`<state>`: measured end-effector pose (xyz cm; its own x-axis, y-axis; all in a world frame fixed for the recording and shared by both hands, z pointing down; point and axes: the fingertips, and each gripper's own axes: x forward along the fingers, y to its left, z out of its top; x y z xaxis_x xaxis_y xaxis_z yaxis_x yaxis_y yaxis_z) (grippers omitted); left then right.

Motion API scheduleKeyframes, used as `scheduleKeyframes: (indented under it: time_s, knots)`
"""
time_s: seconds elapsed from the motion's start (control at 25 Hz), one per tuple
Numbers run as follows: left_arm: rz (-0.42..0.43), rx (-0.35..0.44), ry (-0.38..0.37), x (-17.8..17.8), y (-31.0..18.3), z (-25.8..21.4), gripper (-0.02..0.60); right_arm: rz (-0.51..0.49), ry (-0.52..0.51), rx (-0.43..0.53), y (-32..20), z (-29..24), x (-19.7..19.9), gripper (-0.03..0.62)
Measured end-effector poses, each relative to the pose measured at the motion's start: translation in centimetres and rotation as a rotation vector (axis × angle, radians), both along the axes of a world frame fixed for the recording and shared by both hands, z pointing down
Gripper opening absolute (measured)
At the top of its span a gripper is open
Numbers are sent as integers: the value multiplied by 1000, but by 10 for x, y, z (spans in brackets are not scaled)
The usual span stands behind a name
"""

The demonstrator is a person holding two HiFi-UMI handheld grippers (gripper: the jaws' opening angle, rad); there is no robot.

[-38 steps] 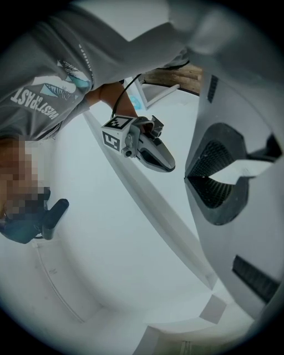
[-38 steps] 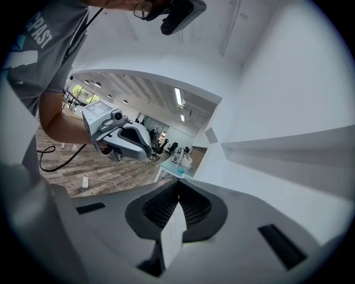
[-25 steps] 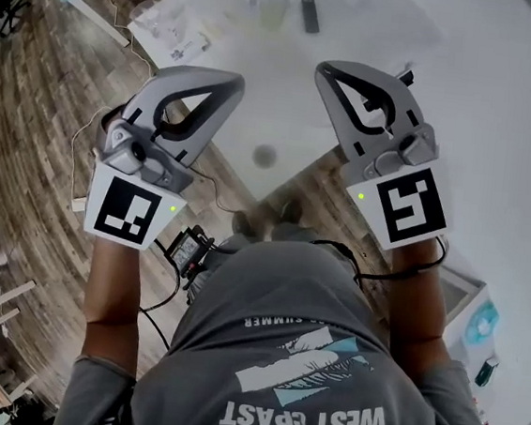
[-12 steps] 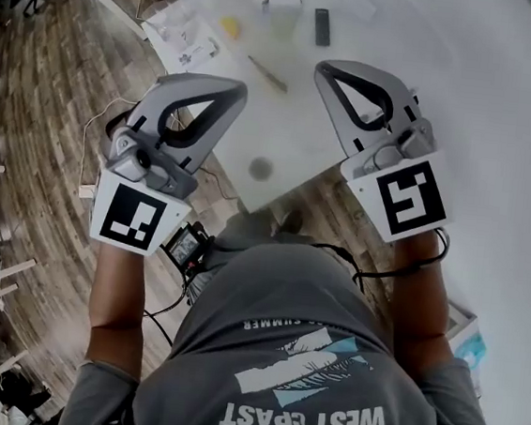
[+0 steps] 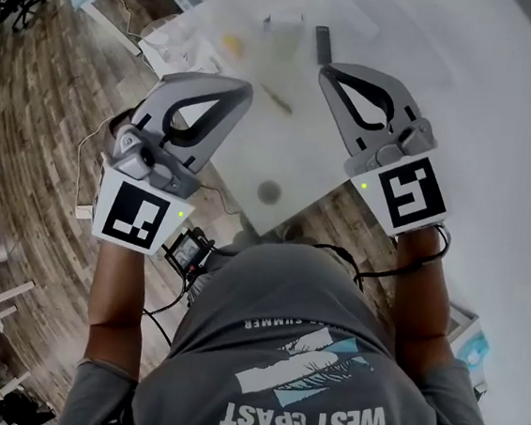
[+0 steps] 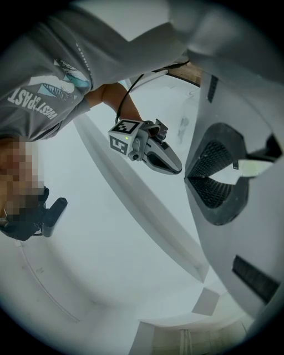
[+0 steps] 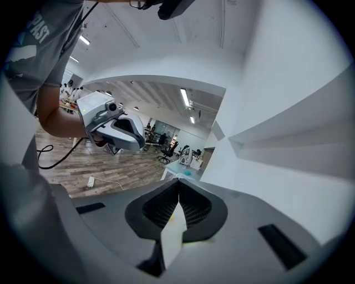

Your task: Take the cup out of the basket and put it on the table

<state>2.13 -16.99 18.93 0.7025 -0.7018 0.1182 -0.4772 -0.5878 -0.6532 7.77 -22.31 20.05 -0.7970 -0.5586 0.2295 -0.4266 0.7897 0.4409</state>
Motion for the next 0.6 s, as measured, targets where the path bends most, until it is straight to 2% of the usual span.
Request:
scheduleKeyframes:
  time_s: [0.36,0.6]
  knots:
    - [49,-16,30,-28,-24,12,9,60,82,-7,-48,12,-25,14]
    - [27,-47,42,-29,-45,12,9,65,116,-41,-98,16,-28,21]
